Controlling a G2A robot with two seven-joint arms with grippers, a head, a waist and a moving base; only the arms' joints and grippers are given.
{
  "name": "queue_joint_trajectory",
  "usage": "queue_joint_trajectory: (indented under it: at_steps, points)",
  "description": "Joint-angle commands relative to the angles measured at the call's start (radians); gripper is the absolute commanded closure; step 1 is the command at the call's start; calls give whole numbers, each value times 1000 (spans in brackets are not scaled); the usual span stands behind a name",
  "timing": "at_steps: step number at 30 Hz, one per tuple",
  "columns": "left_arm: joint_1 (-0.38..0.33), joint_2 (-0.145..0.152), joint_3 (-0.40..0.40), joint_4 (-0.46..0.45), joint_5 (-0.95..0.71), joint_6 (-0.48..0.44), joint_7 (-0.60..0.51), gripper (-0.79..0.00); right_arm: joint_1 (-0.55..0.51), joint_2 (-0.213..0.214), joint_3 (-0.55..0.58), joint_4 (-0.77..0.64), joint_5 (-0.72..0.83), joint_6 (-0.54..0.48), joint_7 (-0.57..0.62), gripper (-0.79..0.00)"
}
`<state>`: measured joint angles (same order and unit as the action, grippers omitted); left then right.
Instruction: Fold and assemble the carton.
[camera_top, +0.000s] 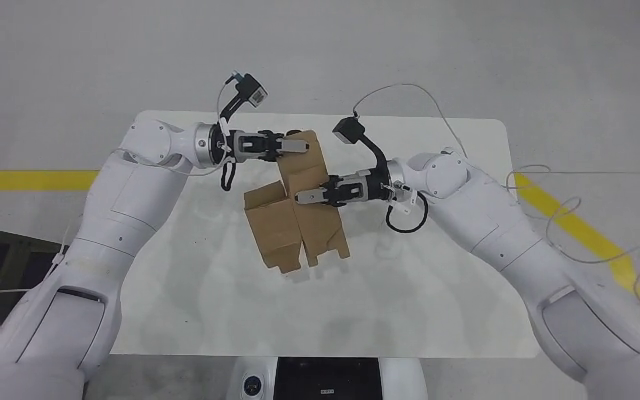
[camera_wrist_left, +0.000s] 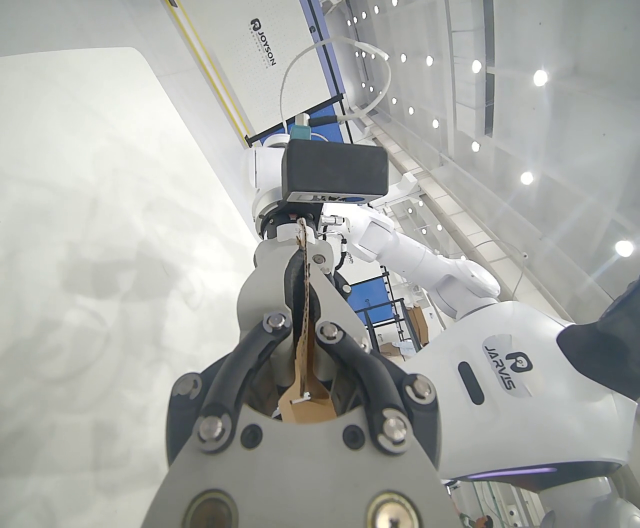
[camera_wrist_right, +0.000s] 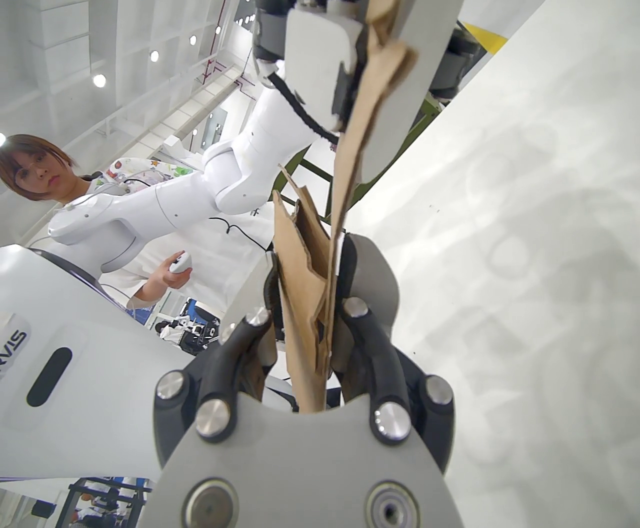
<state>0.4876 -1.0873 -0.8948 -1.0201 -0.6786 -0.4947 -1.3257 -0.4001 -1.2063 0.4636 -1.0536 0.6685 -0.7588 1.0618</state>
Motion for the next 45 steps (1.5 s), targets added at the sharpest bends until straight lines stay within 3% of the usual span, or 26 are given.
queue_joint_trajectory:
  at_steps: [1, 3, 4, 5, 6, 16, 27, 37, 45]
  points:
    - [0, 1, 2, -2, 1, 3, -3, 0, 5, 3, -11, 0, 9, -3, -3, -31]
    - [-3, 2, 6, -6, 13, 6, -6, 0, 10, 6, -20, 2, 13, -7, -7, 0]
    - [-4, 2, 8, -12, 13, 8, -8, -89, 12, 7, -25, 2, 15, -8, -8, 0]
    - [-4, 3, 9, -16, 12, 8, -8, -382, 15, 8, -30, 2, 18, -9, -9, 0]
    - [-4, 3, 9, -20, 11, 9, -9, -785, 17, 9, -35, 3, 21, -9, -9, 0]
    - [1, 15, -29, -17, -47, -1, 1, -785, 41, 14, -68, 42, 49, -12, -12, 0]
    - [38, 37, -91, 92, 0, -66, 66, -785, 40, 10, 0, 228, 112, -60, -65, 0]
    - [87, 30, -78, 47, 3, -65, 66, -785, 30, -24, 44, 277, -1, -17, -299, 0]
    - [108, 14, -58, 59, -19, -53, 73, -785, 1, -39, 82, 244, -49, 7, -380, 0]
